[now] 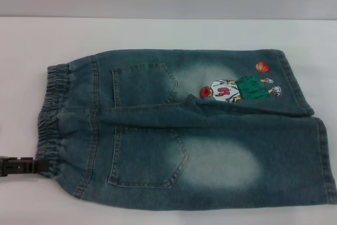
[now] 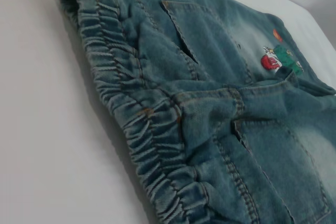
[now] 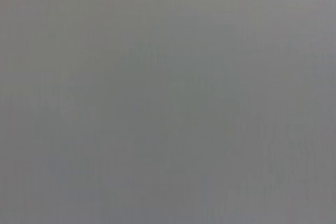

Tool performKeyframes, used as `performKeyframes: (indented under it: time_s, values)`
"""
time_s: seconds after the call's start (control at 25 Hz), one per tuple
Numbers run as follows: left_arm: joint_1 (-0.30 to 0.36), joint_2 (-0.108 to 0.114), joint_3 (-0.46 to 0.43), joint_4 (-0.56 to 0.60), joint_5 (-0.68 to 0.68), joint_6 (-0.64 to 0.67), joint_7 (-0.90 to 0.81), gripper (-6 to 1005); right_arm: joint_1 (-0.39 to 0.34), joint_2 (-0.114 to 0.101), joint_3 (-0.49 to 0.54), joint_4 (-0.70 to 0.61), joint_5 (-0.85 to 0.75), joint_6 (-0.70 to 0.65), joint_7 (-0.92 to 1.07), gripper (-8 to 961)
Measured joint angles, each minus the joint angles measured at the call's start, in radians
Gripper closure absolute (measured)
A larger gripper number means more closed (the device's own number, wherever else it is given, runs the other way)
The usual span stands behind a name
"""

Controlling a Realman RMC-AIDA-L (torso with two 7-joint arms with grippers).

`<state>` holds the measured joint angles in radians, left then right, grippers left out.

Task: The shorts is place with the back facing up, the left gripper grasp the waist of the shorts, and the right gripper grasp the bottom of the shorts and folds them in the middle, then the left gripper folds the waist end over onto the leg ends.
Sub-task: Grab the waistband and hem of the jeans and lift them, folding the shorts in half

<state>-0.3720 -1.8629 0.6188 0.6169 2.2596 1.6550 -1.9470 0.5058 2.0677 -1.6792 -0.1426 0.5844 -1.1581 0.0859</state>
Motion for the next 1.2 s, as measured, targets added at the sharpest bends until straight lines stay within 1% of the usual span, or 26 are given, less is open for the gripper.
performKeyframes:
  time_s: [0.28, 0.48, 0.52, 0.56, 0.68, 0.76, 0.8, 0.96, 1.2]
  values:
    - [-0.017, 0.000, -0.015, 0.016, 0.000, 0.000, -0.068, 199, 0.000, 0.000, -0.001, -0.001, 0.000, 0.000, 0.000, 362]
    - [-0.028, -0.009, -0.010, 0.072, 0.001, 0.011, -0.153, 199, -0.002, 0.000, 0.001, -0.003, 0.000, 0.000, 0.000, 362]
    - [-0.038, -0.009, -0.002, 0.114, 0.001, 0.036, -0.219, 200, -0.002, 0.000, 0.001, -0.003, 0.000, 0.000, 0.000, 362]
    - [-0.041, -0.007, 0.001, 0.117, 0.002, 0.039, -0.227, 200, -0.002, 0.000, 0.001, -0.003, 0.000, 0.000, 0.000, 362]
    - [-0.058, 0.008, 0.023, 0.130, 0.012, 0.053, -0.282, 200, -0.002, -0.001, 0.001, -0.005, 0.000, 0.000, 0.000, 362]
    - [-0.072, 0.018, 0.033, 0.129, 0.041, 0.056, -0.311, 200, -0.002, -0.001, 0.001, -0.006, 0.000, -0.001, 0.000, 363]
    - [-0.078, 0.020, 0.034, 0.128, 0.059, 0.056, -0.320, 200, -0.003, -0.001, 0.001, -0.006, 0.000, -0.001, 0.000, 363]
    - [-0.088, 0.012, 0.033, 0.122, 0.110, 0.052, -0.337, 201, -0.003, -0.001, -0.004, -0.006, 0.000, -0.001, 0.000, 362]
    - [-0.088, 0.002, 0.033, 0.121, 0.118, 0.051, -0.353, 201, -0.003, -0.003, -0.006, -0.006, 0.000, -0.003, 0.000, 362]
